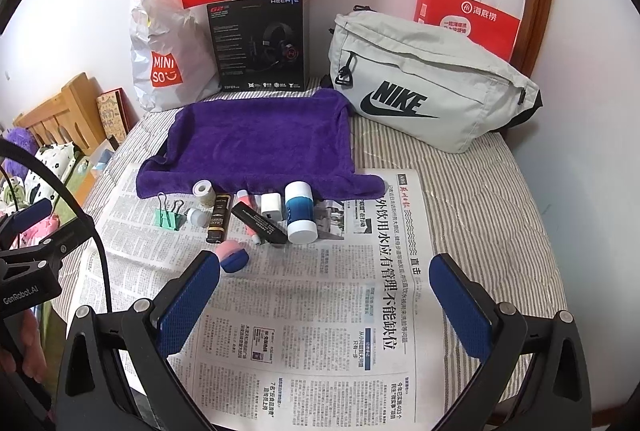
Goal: Organize rigid objects
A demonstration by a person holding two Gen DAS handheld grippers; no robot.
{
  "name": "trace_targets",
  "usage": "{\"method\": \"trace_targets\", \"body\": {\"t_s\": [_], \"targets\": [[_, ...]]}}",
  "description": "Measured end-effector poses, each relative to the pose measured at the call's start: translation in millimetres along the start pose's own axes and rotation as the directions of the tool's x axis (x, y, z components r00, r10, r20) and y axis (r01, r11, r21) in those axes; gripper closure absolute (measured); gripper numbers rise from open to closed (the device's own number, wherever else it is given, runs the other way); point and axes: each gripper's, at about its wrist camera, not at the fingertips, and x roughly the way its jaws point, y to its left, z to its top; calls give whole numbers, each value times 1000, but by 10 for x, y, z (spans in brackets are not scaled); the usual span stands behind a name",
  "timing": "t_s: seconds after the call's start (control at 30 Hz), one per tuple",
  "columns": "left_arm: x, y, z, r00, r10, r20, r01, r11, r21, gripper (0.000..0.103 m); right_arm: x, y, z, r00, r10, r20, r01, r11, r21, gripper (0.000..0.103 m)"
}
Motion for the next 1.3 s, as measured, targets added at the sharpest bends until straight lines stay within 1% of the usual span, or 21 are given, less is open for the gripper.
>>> {"method": "trace_targets", "body": {"t_s": [0.47, 0.93, 1.1, 1.2, 1.3], "targets": [[1, -2, -11, 1000, -2, -1, 2, 1000, -5, 0, -29, -4, -7, 1000, 1, -1, -1, 1000, -3, 0], [19, -30, -34, 1000, 4, -5, -4, 1000, 10, 0, -26, -6, -3, 1000, 1, -4, -1, 1000, 3, 0], [102, 4, -56, 1000, 21, -11, -21, 1000, 12, 0, 24, -27, 6, 1000, 5, -12, -5, 1000, 9, 0], [204, 58, -74, 999, 45, -23, -45, 999, 8, 0, 92, -37, 8, 1000, 9, -21, -9, 1000, 14, 0], [352, 128, -107, 998, 42, -45, -42, 999, -5, 0, 162, -49, -5, 1000, 12, -28, -12, 1000, 15, 0]]}}
